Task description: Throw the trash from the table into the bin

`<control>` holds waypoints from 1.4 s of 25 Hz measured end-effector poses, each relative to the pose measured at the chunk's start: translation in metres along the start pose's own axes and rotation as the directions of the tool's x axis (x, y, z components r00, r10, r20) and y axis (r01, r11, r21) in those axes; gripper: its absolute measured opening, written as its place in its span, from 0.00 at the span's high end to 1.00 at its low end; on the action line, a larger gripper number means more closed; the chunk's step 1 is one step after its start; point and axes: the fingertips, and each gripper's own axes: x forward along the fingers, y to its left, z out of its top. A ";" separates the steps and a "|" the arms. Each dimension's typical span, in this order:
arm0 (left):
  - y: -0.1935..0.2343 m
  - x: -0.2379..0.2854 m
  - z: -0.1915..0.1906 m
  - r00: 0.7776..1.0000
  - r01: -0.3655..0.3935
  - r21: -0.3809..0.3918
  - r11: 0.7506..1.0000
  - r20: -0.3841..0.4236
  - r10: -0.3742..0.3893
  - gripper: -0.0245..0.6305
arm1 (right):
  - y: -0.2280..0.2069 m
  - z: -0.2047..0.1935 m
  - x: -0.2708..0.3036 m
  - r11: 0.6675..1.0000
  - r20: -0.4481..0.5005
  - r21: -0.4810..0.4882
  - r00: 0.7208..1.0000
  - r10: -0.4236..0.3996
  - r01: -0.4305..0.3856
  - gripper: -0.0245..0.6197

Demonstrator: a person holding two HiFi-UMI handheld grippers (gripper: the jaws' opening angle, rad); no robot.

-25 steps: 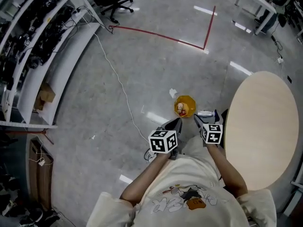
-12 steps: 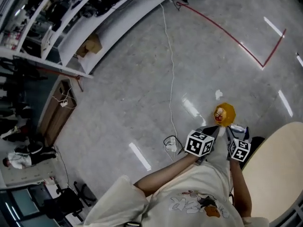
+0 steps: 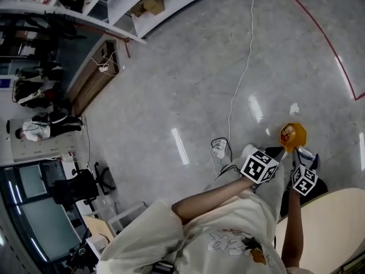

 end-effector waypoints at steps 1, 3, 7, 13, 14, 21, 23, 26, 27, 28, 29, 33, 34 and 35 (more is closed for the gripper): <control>0.001 0.004 0.000 1.000 -0.004 -0.003 1.000 -0.004 0.004 0.96 | 0.000 -0.001 0.005 1.000 -0.009 -0.003 1.000 0.006 -0.006 0.14; 0.003 0.009 0.000 1.000 -0.007 -0.011 1.000 -0.014 0.007 0.96 | 0.002 -0.005 0.012 1.000 -0.029 -0.007 0.999 0.017 -0.017 0.14; 0.009 0.012 -0.002 0.999 -0.017 -0.011 1.000 -0.030 0.017 0.96 | 0.013 -0.011 0.023 0.999 -0.058 -0.021 0.998 0.028 -0.030 0.14; 0.040 0.056 -0.013 0.995 -0.067 0.010 0.998 -0.070 0.068 0.96 | 0.011 -0.036 0.084 0.997 -0.083 -0.007 0.994 0.071 -0.072 0.14; 0.040 0.068 -0.019 0.994 -0.064 0.011 0.998 -0.083 0.064 0.96 | 0.003 -0.044 0.091 0.998 -0.093 -0.007 0.993 0.069 -0.070 0.14; 0.064 0.145 -0.063 0.984 -0.077 0.036 0.996 -0.156 0.081 0.96 | -0.041 -0.113 0.151 0.999 -0.173 0.005 0.984 0.043 -0.043 0.14; 0.075 0.169 -0.074 0.981 -0.084 0.041 0.996 -0.171 0.089 0.96 | -0.054 -0.133 0.173 0.999 -0.196 0.015 0.980 0.034 -0.032 0.14; 0.095 0.202 -0.089 0.975 -0.095 0.042 0.995 -0.197 0.101 0.96 | -0.068 -0.160 0.204 1.000 -0.231 0.016 0.973 0.024 -0.021 0.14; 0.102 0.212 -0.095 0.973 -0.098 0.045 0.994 -0.206 0.105 0.96 | -0.071 -0.170 0.214 1.000 -0.243 0.017 0.970 0.023 -0.019 0.14; 0.109 0.222 -0.102 0.970 -0.100 0.049 0.994 -0.216 0.108 0.96 | -0.074 -0.180 0.224 1.000 -0.255 0.019 0.967 0.021 -0.017 0.14; 0.116 0.232 -0.108 0.968 -0.101 0.053 0.993 -0.226 0.111 0.96 | -0.076 -0.189 0.233 1.000 -0.267 0.019 0.963 0.021 -0.016 0.14; 0.144 0.268 -0.125 0.959 -0.109 0.058 0.992 -0.258 0.120 0.96 | -0.087 -0.217 0.268 1.000 -0.305 0.010 0.952 0.022 -0.020 0.14; 0.149 0.275 -0.128 0.957 -0.110 0.059 0.992 -0.262 0.122 0.96 | -0.089 -0.222 0.276 1.000 -0.313 0.006 0.950 0.023 -0.022 0.14; 0.155 0.282 -0.132 0.956 -0.112 0.059 0.992 -0.266 0.124 0.96 | -0.091 -0.227 0.283 1.000 -0.321 0.002 0.947 0.025 -0.026 0.14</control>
